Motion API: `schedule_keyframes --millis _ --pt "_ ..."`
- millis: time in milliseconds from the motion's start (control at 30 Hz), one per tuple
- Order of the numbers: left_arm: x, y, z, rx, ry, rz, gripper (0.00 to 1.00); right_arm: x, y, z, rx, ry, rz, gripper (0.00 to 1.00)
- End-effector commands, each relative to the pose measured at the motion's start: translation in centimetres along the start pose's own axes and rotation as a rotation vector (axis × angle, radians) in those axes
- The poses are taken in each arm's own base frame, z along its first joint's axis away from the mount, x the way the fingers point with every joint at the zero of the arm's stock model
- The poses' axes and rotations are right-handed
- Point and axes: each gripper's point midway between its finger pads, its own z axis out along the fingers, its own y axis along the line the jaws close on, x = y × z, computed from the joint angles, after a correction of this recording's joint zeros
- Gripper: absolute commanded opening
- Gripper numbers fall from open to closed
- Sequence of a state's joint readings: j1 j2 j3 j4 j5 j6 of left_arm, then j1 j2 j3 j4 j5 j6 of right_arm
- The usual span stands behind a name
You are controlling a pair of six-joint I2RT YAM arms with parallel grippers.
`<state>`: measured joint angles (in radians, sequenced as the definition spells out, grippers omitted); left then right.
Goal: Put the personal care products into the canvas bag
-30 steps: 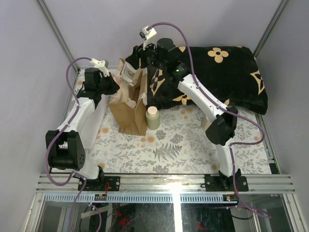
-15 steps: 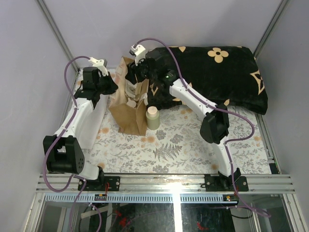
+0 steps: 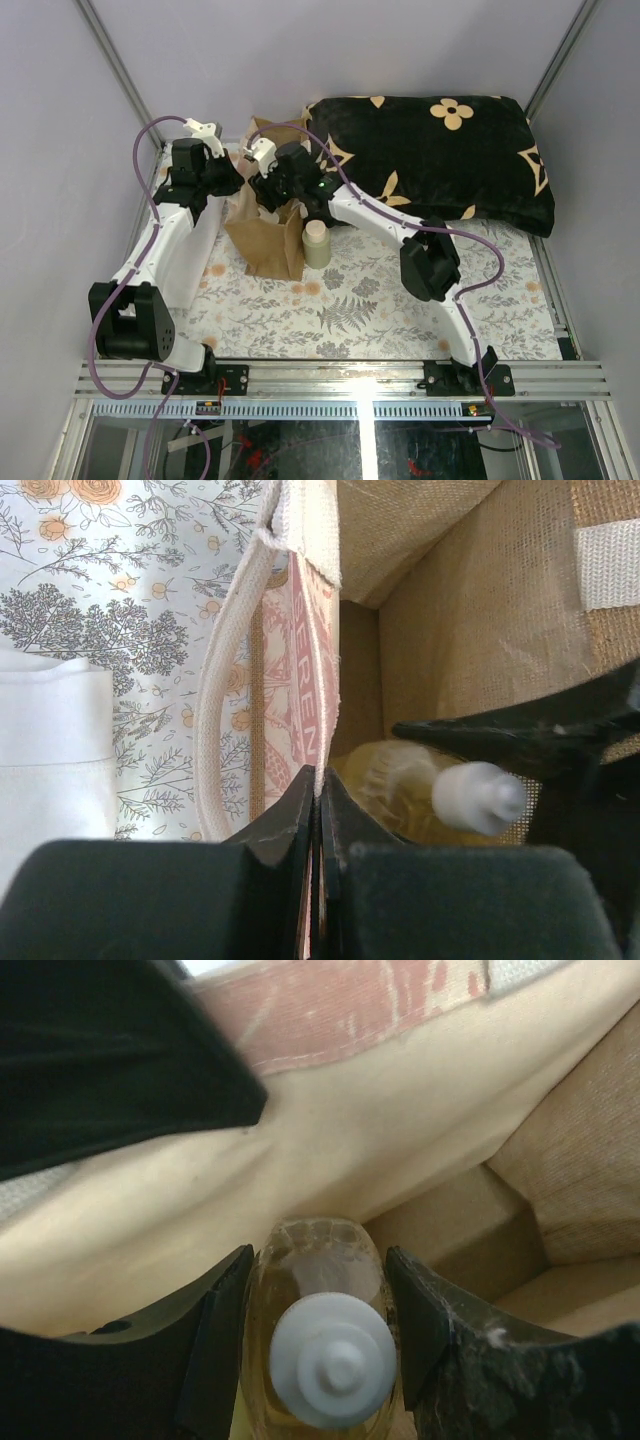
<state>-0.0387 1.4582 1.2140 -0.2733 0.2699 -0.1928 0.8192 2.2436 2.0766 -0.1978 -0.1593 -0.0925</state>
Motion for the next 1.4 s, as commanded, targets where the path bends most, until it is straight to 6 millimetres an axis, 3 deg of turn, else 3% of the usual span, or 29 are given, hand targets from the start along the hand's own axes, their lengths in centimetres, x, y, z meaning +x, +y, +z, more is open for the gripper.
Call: schedule_keyframes --millis 0,167,200,333,467,567,733,833,967,1033,1167,1200,1233,1367 --pt "-1.9 -1.0 -0.9 0.022 -0.069 0.028 0.0 -4.7 1.4 -0.9 0.002 -0.146 -0.044 0.0" --pt "-1.9 -0.9 -0.8 0.021 -0.066 0.031 0.0 -4.1 1.3 -1.0 0.021 -0.122 -0.042 0.0" --pt "-1.8 -0.8 -0.7 0.021 -0.064 0.031 0.0 -4.2 1.3 -1.1 0.025 -0.122 -0.041 0.04" --pt "-1.8 -0.8 -0.7 0.02 -0.063 0.035 0.0 -4.7 1.0 -1.6 0.043 -0.122 -0.046 0.26" --pt "-1.5 -0.7 -0.6 0.021 -0.056 0.032 0.0 -5.4 0.8 -2.2 0.054 -0.135 -0.047 0.57" --pt "-1.3 -0.7 -0.4 0.022 -0.052 0.03 0.0 -6.6 0.6 -3.0 0.073 -0.161 -0.043 0.73" --pt "-1.1 -0.6 -0.3 0.022 -0.047 0.027 0.0 -10.8 0.2 -5.9 0.102 -0.265 -0.025 0.92" --pt "-1.1 -0.6 -0.3 0.022 -0.047 0.026 0.0 -13.1 -0.4 -8.0 0.138 -0.305 -0.03 0.95" --pt "-1.2 -0.5 -0.2 0.014 -0.049 0.027 0.0 -14.1 -1.4 -11.3 0.21 -0.298 -0.045 0.99" --pt "-1.2 -0.4 -0.2 0.007 -0.051 0.03 0.0 -15.1 -2.0 -14.6 0.264 -0.332 -0.043 0.99" --pt "-1.5 -0.2 -0.1 -0.003 -0.057 0.034 0.0 -13.4 -2.8 -19.1 0.352 -0.353 -0.011 0.99" --pt "-1.5 -0.2 -0.1 -0.004 -0.056 0.035 0.0 -11.7 -2.8 -19.4 0.365 -0.32 0.0 0.99" --pt "-1.5 -0.1 0.0 -0.006 -0.056 0.037 0.0 -11.4 -2.8 -20.5 0.373 -0.317 0.012 0.99" --pt "-1.8 -0.1 0.2 -0.009 -0.055 0.043 0.0 -4.9 -1.9 -20.9 0.349 -0.198 0.061 0.99"
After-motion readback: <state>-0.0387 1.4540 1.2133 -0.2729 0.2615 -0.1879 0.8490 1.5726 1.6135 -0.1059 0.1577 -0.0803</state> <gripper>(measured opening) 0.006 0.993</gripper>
